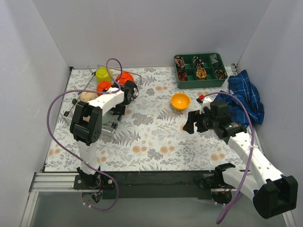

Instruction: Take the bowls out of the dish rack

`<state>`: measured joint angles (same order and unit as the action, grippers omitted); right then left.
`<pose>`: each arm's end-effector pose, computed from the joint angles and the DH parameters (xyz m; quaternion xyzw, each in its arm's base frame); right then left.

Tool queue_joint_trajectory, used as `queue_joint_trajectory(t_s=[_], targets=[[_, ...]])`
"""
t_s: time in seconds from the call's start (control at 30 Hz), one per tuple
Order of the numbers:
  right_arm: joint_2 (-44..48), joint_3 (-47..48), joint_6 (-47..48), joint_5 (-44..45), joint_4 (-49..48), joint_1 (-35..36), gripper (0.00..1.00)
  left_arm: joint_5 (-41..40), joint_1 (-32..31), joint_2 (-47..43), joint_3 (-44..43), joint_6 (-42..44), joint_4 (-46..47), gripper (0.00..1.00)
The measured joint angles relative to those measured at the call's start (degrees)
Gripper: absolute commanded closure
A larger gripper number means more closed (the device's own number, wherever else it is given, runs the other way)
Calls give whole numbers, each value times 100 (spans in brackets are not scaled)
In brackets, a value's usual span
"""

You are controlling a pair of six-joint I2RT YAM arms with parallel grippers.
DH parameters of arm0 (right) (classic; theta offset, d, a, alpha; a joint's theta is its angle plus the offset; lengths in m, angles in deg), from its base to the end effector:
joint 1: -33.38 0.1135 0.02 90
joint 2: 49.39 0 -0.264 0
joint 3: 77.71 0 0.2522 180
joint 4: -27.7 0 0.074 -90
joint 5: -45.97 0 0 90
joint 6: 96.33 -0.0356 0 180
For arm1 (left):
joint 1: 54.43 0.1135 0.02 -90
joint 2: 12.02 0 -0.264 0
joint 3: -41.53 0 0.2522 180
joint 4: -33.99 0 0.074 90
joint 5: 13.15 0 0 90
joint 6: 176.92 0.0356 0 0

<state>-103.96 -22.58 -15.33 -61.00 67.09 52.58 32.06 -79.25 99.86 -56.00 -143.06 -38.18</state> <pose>0.1886 0.0767 0.2633 -0.1428 0.8829 0.2331 0.3818 0.3452 -0.1320 0.1969 -0.2606 0.8867 0.2714 0.2686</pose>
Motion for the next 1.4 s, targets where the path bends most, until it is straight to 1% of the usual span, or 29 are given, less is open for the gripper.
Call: queue_joint_trajectory(t_s=[0.27,0.4,0.53,0.6,0.67,0.7,0.77,1.03,1.3,1.4], targets=[[0,11,0,-37,-2,0,13,13,0,-9,66,129,125,2],[0,11,0,-50,-2,0,13,-116,-13,-24,181,153,232,2],[0,11,0,-79,-2,0,13,-221,-15,-63,271,151,356,8],[0,11,2,-81,-2,0,13,-251,-20,-63,273,149,389,14],[0,11,0,-81,-2,0,13,-254,-24,-66,256,116,407,24],[0,11,0,-81,-2,0,13,-254,-31,-61,245,107,400,31],[0,11,0,-81,-4,0,13,-286,-63,-52,225,109,374,34],[61,11,0,-76,-4,0,13,103,-118,-111,-76,131,90,43],[120,11,0,-76,-4,0,13,197,-118,-133,-142,295,136,43],[179,11,-2,-76,-2,0,13,162,-118,-92,-195,387,186,49]])
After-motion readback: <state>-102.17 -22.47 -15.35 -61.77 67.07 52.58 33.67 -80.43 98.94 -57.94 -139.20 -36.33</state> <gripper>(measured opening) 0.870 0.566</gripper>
